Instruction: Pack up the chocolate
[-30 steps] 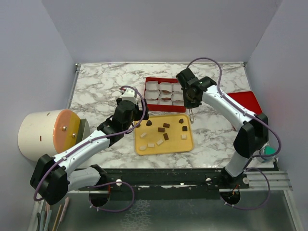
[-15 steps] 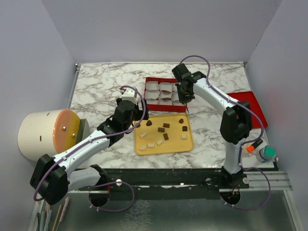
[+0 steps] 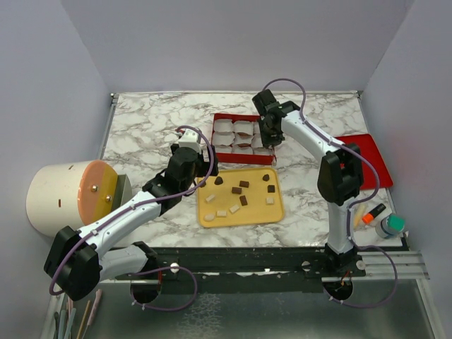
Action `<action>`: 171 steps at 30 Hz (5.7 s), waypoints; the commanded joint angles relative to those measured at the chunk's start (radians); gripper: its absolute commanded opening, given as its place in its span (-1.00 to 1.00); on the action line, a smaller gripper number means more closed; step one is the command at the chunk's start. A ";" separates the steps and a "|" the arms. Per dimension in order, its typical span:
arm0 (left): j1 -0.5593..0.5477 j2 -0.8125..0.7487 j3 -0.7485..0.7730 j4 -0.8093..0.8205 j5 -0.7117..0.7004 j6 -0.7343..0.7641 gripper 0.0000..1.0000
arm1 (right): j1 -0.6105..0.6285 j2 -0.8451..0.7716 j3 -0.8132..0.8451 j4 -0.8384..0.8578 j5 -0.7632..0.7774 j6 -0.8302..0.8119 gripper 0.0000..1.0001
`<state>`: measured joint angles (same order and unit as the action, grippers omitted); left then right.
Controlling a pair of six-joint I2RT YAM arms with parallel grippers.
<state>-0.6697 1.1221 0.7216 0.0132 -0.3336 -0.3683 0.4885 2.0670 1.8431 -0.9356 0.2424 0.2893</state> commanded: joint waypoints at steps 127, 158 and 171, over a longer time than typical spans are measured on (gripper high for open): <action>-0.004 0.048 -0.008 0.026 0.008 0.003 0.75 | 0.240 -0.688 -0.683 0.019 -0.191 0.089 -0.25; -0.006 0.056 -0.013 0.021 0.013 0.000 0.73 | 0.620 -0.636 -0.706 -0.071 -0.118 0.305 -0.23; -0.007 0.064 -0.013 0.021 0.019 -0.006 0.73 | 0.625 -0.613 -0.697 -0.120 -0.039 0.338 -0.23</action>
<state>-0.6701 1.1801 0.7216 0.0212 -0.3298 -0.3656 1.1065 1.4338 1.1248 -1.0294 0.1661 0.6102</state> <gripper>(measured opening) 0.868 0.386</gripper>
